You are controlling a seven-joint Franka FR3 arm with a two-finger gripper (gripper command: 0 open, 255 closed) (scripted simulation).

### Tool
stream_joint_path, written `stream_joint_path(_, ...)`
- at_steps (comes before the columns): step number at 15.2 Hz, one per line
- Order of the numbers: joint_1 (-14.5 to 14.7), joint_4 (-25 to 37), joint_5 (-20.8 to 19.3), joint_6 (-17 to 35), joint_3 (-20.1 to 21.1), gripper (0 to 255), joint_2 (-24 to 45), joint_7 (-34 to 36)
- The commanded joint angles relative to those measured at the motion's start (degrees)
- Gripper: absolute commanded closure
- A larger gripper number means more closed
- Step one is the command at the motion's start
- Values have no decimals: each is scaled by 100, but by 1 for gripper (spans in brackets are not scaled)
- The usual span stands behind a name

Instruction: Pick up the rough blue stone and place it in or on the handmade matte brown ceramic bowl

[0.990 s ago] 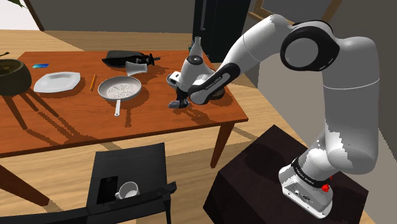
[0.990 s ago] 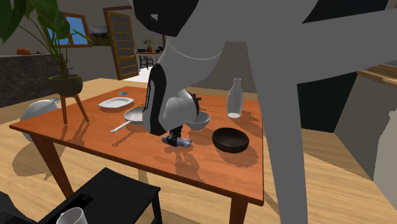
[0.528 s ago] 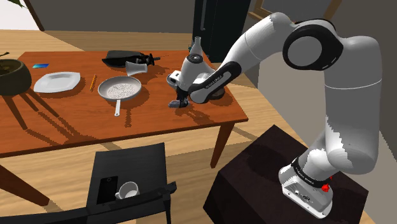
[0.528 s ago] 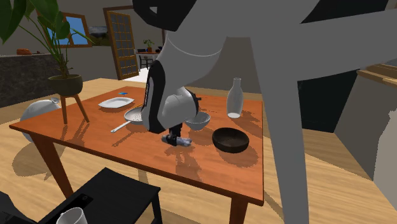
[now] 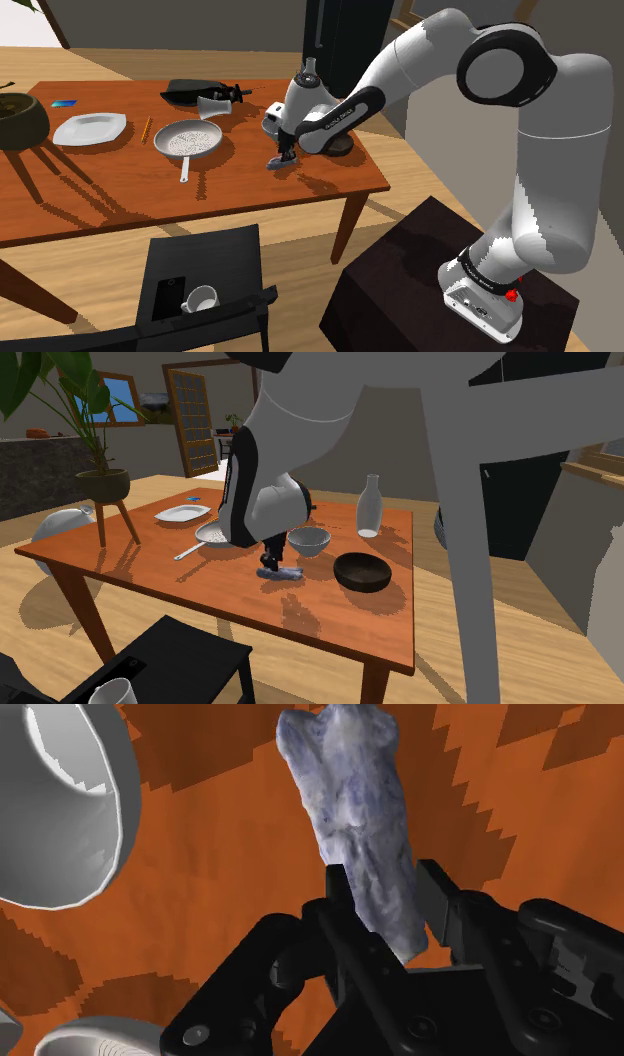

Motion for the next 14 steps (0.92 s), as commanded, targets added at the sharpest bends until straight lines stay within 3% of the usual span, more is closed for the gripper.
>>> stream_joint_path(1, -1646, -48, 1364, 60, 1440, 0, 106, -2175)
stream_joint_path(2, -2804, 107, 1833, -198, 2472, 0, 406, -3265)
stream_joint_path(3, -2920, 143, 1586, -158, 2604, 0, 526, -3101)
stream_joint_path(10, -2657, 414, 1398, 68, 2421, 0, 1006, -2976)
stream_joint_path(14, -2657, 414, 1398, 68, 2421, 0, 1006, -2976)
